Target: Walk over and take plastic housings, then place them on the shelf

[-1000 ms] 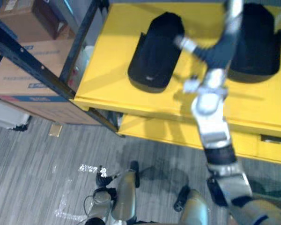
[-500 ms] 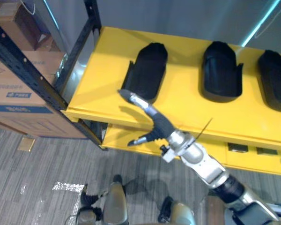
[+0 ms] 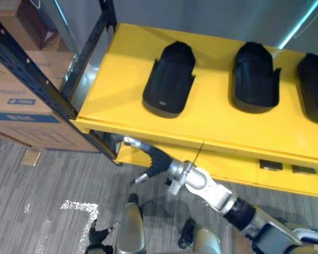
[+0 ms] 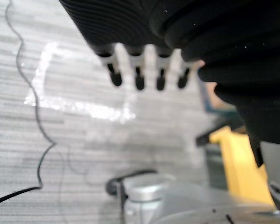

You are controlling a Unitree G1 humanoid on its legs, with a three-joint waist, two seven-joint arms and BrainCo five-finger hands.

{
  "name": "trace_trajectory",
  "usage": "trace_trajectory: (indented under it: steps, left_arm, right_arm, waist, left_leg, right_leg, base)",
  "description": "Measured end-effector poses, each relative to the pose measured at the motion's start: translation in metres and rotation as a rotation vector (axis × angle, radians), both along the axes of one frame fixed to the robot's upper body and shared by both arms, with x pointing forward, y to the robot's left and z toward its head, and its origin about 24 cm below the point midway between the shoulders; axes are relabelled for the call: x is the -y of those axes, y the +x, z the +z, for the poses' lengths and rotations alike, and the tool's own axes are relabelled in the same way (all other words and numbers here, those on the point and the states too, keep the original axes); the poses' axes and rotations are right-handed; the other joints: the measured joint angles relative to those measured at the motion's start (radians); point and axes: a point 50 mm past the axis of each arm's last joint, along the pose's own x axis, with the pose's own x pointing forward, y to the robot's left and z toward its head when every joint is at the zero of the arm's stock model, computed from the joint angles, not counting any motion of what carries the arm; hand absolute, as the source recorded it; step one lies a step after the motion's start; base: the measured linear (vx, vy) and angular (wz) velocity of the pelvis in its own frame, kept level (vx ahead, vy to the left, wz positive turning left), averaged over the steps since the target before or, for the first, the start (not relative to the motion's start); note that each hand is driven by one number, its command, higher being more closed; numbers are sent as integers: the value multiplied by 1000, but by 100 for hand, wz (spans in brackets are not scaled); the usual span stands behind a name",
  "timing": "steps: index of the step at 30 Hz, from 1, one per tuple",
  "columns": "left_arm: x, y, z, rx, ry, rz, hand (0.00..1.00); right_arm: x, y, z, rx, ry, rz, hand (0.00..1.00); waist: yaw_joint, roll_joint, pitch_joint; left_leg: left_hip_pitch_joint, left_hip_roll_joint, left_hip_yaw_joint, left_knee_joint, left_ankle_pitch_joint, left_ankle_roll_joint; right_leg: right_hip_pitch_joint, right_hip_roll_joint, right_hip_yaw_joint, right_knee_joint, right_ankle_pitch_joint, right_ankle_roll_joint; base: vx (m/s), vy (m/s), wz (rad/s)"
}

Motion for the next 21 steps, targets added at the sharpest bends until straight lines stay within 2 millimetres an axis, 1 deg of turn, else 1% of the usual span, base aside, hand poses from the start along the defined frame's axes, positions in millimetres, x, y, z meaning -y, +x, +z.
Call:
trace_trajectory:
  steps: [3, 5, 8, 11, 13, 16, 19, 21]
  left_arm:
    - [0, 0, 0, 2, 4, -1, 0]
    - [1, 1, 0, 3, 4, -1, 0]
    - [2, 1, 0, 3, 2, 0, 0]
    - [3, 1, 0, 3, -3, 1, 0]
    - [5, 0, -1, 3, -9, 9, 0]
    - [7, 0, -1, 4, -17, 16, 0]
    - [8, 0, -2, 5, -22, 22, 0]
    - [8, 1, -1, 8, -23, 23, 0]
  right_arm:
    - [3, 11, -2, 22, -16, -77, 0]
    - [15, 28, 5, 44, 15, -191, 0]
    - [33, 44, 15, 78, 60, -329, 0]
    - [48, 56, 25, 98, 105, -425, 0]
    - [60, 62, 31, 100, 138, -497, 0]
    - [76, 71, 34, 96, 173, -591, 0]
    - [84, 74, 40, 104, 206, -639, 0]
    - [86, 76, 44, 116, 222, -654, 0]
  waist:
    - [4, 0, 0]
    - [4, 2, 1]
    - [10, 3, 2]
    - [13, 9, 5]
    - [13, 14, 8]
    - [13, 15, 9]
    - [13, 18, 11]
    - [13, 21, 17]
  left_leg:
    - [-4, 0, -1, 0, 0, 0]
    - [-14, 0, -3, 1, 1, 1]
    - [-15, -2, -5, 1, 2, 2]
    - [-15, -2, -6, 2, 2, 2]
    - [-15, -3, -7, 2, 2, 2]
    - [-16, -3, -8, 2, 2, 2]
    - [-16, -3, -9, 2, 2, 2]
    - [-16, -2, -10, 5, 2, 2]
  right_leg:
    - [-3, 0, -1, 0, 0, 0]
    - [-12, 0, -3, 2, 0, -1]
    - [-11, -1, -5, 2, 0, -1]
    - [-11, -1, -5, 2, 0, -1]
    - [-11, -2, -5, 3, -1, -1]
    - [-11, -1, -7, 3, -2, -3]
    - [-11, -1, -8, 3, -2, -4]
    - [-10, -1, -9, 4, -3, -4]
  base:
    - [0, 0, 0]
    - [-9, 2, 2]
    - [-3, 2, 1]
    - [0, 0, 0]
    - [0, 0, 0]
    - [0, 0, 0]
    - [0, 0, 0]
    - [0, 0, 0]
